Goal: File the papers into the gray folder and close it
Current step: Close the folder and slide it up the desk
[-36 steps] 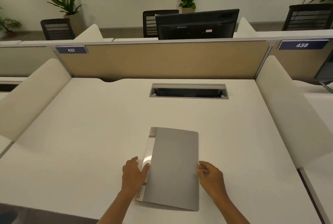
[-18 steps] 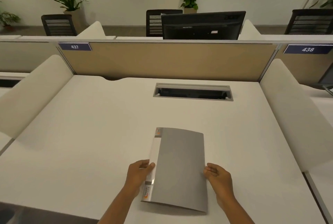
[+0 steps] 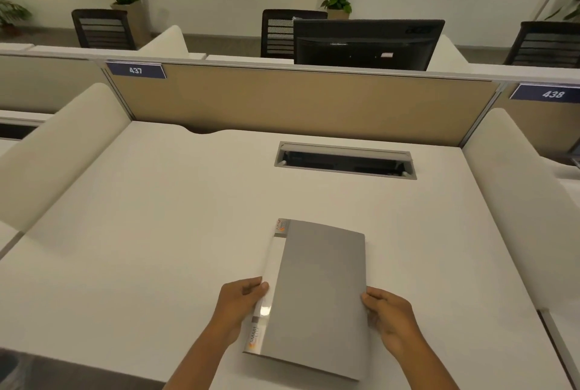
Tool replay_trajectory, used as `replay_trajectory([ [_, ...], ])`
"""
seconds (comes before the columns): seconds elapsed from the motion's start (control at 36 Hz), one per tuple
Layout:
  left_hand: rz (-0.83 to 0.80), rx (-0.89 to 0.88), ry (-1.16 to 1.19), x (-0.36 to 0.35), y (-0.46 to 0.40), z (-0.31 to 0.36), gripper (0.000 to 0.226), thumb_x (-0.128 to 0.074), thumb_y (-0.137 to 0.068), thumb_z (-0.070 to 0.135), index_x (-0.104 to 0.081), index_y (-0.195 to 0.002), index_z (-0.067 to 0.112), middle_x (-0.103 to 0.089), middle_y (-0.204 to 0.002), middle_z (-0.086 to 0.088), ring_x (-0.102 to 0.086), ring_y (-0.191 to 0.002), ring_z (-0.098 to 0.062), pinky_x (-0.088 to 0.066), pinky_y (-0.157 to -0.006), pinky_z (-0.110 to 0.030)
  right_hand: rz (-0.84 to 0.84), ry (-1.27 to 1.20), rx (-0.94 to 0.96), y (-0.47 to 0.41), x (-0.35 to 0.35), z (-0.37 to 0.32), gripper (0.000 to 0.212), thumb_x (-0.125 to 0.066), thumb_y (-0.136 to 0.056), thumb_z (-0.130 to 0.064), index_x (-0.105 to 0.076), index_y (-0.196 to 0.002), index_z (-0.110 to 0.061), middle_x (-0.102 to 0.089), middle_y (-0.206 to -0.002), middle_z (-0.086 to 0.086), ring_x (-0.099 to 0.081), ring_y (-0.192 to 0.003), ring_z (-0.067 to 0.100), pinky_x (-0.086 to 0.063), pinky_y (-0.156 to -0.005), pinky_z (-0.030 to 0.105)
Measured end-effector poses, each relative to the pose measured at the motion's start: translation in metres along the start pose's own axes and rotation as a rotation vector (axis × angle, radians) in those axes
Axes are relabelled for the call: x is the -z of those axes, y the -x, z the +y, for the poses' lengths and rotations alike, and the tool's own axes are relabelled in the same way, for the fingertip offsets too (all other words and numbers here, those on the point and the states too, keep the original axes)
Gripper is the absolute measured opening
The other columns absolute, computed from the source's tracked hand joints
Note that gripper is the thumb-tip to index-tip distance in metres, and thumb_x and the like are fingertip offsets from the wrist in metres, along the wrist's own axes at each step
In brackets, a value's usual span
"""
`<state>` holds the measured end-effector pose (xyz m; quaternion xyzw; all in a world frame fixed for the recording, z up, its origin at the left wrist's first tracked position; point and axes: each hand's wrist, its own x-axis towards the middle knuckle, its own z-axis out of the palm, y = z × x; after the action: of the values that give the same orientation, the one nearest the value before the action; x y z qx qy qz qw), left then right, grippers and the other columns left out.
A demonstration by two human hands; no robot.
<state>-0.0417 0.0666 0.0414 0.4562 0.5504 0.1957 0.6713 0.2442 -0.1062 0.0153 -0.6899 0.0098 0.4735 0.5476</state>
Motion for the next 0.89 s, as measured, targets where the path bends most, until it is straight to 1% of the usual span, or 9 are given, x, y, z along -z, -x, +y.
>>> replay_trajectory([
  [0.08, -0.024, 0.024, 0.027, 0.007, -0.001, 0.006, 0.007, -0.080, -0.091, 0.017, -0.086, -0.094, 0.021, -0.084, -0.101, -0.003, -0.081, -0.093, -0.019, -0.063, -0.074, -0.025, -0.029, 0.029, -0.011, 0.005, -0.011, -0.006, 0.013, -0.072, -0.091, -0.002, -0.080, -0.099, -0.007, -0.081, -0.096, 0.011, -0.076, -0.093, 0.031, -0.061, -0.081, 0.040],
  [0.22, -0.053, 0.062, 0.069, 0.016, -0.008, 0.011, 0.011, -0.076, -0.095, 0.018, -0.086, -0.094, 0.019, -0.084, -0.103, -0.008, -0.081, -0.094, -0.025, -0.063, -0.089, -0.040, 0.010, 0.153, 0.048, 0.015, -0.032, -0.014, 0.013, -0.069, -0.096, -0.016, -0.078, -0.102, -0.021, -0.081, -0.093, -0.006, -0.074, -0.096, 0.020, -0.055, -0.069, 0.029],
  [0.33, -0.048, 0.076, 0.115, 0.023, -0.011, 0.013, 0.012, -0.074, -0.096, 0.018, -0.083, -0.104, 0.014, -0.083, -0.105, -0.010, -0.081, -0.092, -0.024, -0.063, -0.091, -0.042, 0.020, 0.192, 0.069, 0.017, -0.047, -0.017, 0.019, -0.065, -0.099, -0.023, -0.073, -0.116, -0.025, -0.077, -0.111, -0.004, -0.070, -0.106, 0.022, -0.058, -0.080, 0.036],
  [0.39, -0.037, 0.074, 0.128, 0.027, -0.012, 0.014, 0.014, -0.074, -0.096, 0.018, -0.081, -0.108, 0.013, -0.083, -0.105, -0.010, -0.081, -0.094, -0.026, -0.063, -0.091, -0.043, 0.021, 0.202, 0.083, 0.018, -0.053, -0.020, 0.022, -0.065, -0.099, -0.023, -0.071, -0.121, -0.024, -0.075, -0.115, -0.003, -0.069, -0.109, 0.023, -0.058, -0.091, 0.043],
  [0.44, -0.023, 0.072, 0.140, 0.032, -0.015, 0.015, 0.017, -0.073, -0.096, 0.017, -0.080, -0.111, 0.011, -0.084, -0.105, -0.009, -0.081, -0.095, -0.027, -0.064, -0.088, -0.042, 0.027, 0.211, 0.113, 0.018, -0.059, -0.023, 0.024, -0.068, -0.097, -0.020, -0.072, -0.121, -0.023, -0.075, -0.116, -0.002, -0.069, -0.110, 0.023, -0.057, -0.097, 0.046],
  [0.56, -0.009, 0.074, 0.166, 0.043, -0.019, 0.021, 0.018, -0.074, -0.096, 0.017, -0.080, -0.112, 0.011, -0.083, -0.106, -0.010, -0.081, -0.096, -0.028, -0.065, -0.081, -0.038, 0.041, 0.206, 0.147, 0.018, -0.074, -0.029, 0.024, -0.072, -0.094, -0.017, -0.075, -0.117, -0.022, -0.076, -0.113, -0.004, -0.071, -0.107, 0.022, -0.058, -0.097, 0.048],
  [0.67, 0.008, 0.052, 0.185, 0.056, -0.026, 0.033, 0.013, -0.075, -0.095, 0.017, -0.081, -0.106, 0.015, -0.084, -0.104, -0.008, -0.082, -0.089, -0.022, -0.065, -0.068, -0.029, 0.038, 0.189, 0.168, 0.017, -0.093, -0.042, 0.023, -0.074, -0.092, -0.015, -0.077, -0.114, -0.023, -0.078, -0.110, -0.006, -0.072, -0.105, 0.021, -0.058, -0.098, 0.048],
  [0.78, 0.041, 0.025, 0.171, 0.071, -0.038, 0.050, 0.015, -0.077, -0.094, 0.019, -0.079, -0.109, 0.018, -0.084, -0.102, -0.005, -0.082, -0.086, -0.020, -0.064, -0.068, -0.028, 0.024, 0.158, 0.194, 0.015, -0.117, -0.057, 0.021, -0.075, -0.091, -0.013, -0.077, -0.100, -0.032, -0.079, -0.100, -0.012, -0.074, -0.100, 0.016, -0.060, -0.092, 0.040],
  [0.89, 0.056, -0.012, 0.172, 0.088, -0.055, 0.072, 0.020, -0.077, -0.093, 0.019, -0.078, -0.113, 0.016, -0.084, -0.105, -0.006, -0.082, -0.091, -0.022, -0.064, -0.073, -0.030, -0.012, 0.125, 0.228, 0.011, -0.142, -0.076, 0.022, -0.076, -0.090, -0.013, -0.078, -0.104, -0.031, -0.080, -0.100, -0.013, -0.076, -0.094, 0.011, -0.061, -0.084, 0.031],
])
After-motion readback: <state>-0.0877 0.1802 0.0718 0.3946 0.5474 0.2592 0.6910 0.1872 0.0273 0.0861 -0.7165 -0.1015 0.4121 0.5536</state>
